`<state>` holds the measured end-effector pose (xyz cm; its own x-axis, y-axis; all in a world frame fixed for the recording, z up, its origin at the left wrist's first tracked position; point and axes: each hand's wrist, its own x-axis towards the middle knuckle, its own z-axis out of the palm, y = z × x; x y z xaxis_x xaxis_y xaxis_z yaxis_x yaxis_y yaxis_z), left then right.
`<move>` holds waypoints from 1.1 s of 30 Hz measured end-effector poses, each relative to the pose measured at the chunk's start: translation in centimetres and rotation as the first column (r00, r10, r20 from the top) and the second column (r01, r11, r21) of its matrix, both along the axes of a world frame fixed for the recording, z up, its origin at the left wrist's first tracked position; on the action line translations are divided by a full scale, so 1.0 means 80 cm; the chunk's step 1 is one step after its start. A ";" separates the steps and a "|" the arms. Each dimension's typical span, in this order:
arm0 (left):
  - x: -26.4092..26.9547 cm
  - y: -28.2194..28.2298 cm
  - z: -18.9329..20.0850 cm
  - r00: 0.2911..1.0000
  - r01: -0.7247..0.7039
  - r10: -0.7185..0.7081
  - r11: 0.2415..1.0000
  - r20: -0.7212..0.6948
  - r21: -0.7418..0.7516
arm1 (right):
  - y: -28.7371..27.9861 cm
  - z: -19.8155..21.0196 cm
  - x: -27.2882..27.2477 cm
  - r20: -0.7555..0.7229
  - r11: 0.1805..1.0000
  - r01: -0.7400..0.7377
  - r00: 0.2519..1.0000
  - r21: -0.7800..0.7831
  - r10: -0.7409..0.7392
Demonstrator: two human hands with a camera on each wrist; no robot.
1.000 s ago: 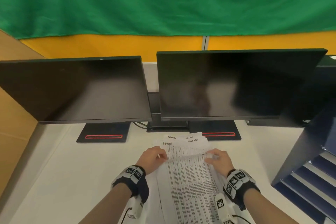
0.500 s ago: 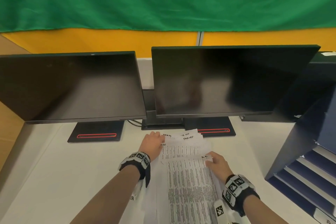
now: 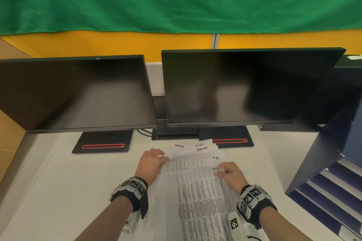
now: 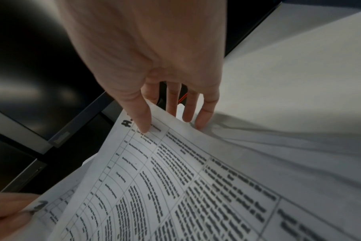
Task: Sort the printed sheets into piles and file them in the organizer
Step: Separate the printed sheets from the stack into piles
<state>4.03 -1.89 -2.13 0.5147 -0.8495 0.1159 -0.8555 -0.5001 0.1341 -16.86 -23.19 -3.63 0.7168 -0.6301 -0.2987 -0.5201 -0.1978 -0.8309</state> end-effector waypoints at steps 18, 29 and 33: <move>-0.015 0.007 -0.009 0.815 -0.101 0.046 0.993 -0.577 -0.064 | 0.005 -0.008 0.017 0.011 0.994 -0.025 1.000 0.107 0.024; -0.029 -0.031 -0.008 0.765 0.001 -0.041 0.998 -0.642 -0.062 | -0.010 -0.017 -0.001 0.002 0.989 0.092 0.996 0.115 -0.092; -0.030 -0.045 0.000 0.738 0.044 -0.042 0.999 -0.674 -0.014 | -0.014 -0.026 -0.003 -0.024 0.988 0.108 0.994 0.108 -0.106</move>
